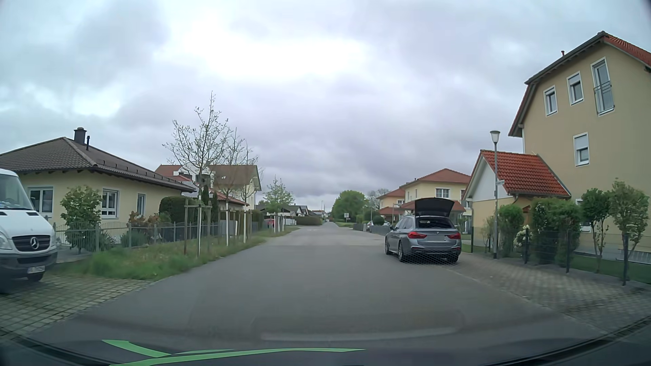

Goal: Follow the waypoints while adhering to traffic rules and regulations

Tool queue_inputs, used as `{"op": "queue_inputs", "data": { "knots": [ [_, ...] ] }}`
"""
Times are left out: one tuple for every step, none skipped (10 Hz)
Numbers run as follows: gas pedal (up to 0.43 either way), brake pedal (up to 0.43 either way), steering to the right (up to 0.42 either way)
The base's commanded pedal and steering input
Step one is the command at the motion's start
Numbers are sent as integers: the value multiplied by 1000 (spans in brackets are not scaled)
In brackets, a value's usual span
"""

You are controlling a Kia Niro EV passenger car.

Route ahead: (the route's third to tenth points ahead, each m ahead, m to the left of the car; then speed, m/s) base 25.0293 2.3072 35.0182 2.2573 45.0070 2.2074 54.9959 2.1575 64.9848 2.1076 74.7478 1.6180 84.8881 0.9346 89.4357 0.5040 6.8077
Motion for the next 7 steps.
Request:
{"op": "queue_inputs", "data": {
  "knots": [
    [0, 0, 6],
    [0, 0, 7],
    [0, 0, 7],
    [0, 0, 7],
    [0, 0, 8],
    [0, 0, 9],
    [0, 0, 11]
  ]
}}
